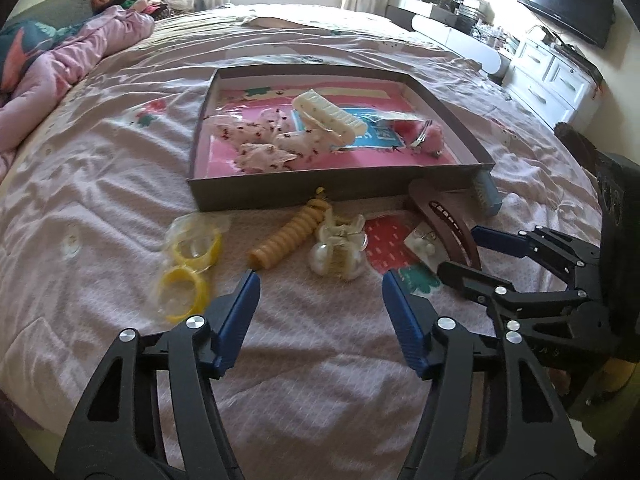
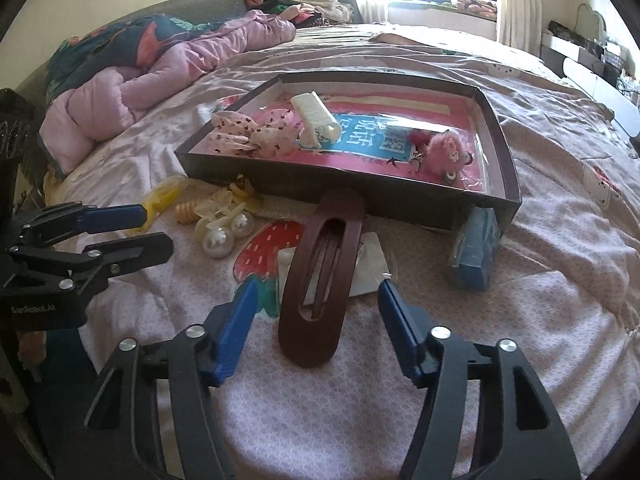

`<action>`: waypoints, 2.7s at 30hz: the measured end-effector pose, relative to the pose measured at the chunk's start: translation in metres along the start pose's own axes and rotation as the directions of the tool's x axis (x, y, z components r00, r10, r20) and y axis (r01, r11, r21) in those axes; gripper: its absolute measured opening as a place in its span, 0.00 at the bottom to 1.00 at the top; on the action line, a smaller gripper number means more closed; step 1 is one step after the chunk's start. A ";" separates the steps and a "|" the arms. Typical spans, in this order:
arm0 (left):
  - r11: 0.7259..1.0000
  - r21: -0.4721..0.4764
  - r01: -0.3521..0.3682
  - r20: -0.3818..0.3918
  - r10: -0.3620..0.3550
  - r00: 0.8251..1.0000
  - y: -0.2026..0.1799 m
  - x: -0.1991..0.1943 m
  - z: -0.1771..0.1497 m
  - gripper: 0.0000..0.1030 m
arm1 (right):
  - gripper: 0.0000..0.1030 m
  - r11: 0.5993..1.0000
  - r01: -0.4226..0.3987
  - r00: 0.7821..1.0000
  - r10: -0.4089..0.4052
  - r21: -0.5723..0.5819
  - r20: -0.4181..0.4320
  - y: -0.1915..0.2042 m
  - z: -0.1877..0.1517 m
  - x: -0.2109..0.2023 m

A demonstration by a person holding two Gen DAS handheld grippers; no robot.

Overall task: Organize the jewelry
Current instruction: 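Reach the right tool around the brown oval hair clip while the left tool approaches the clear claw clip, then grasp the brown oval clip with the right tool while the left tool grasps the clear claw clip, then carry the claw clip into the tray with the left tool while the right tool carries the brown clip there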

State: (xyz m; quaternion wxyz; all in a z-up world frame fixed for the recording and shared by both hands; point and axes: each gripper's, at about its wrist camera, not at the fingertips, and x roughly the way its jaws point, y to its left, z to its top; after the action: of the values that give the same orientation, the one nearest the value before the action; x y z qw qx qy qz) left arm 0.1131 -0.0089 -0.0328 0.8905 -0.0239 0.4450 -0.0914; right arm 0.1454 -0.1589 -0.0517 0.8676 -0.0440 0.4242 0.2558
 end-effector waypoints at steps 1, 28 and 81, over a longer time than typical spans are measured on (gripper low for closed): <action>1.000 0.004 0.000 -0.002 0.000 1.000 -0.001 0.002 0.001 0.52 | 0.54 1.000 0.001 1.000 -0.001 0.001 -0.001 0.000 0.001 0.001; 1.000 0.013 -0.003 -0.070 0.004 0.998 -0.012 0.047 0.017 0.30 | 0.29 1.000 -0.030 0.999 0.030 0.004 0.046 -0.023 -0.006 -0.018; 0.997 0.000 0.081 0.077 -0.081 0.994 -0.020 0.003 0.072 0.30 | 0.08 0.998 -0.054 0.987 0.049 0.025 0.155 -0.048 0.027 -0.063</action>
State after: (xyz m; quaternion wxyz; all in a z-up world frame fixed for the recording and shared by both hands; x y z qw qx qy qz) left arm 0.1697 -0.0325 0.0104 0.9025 -0.0467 0.4093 -0.1258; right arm 0.1555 -0.2181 0.0061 0.8914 -0.0003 0.3607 0.2745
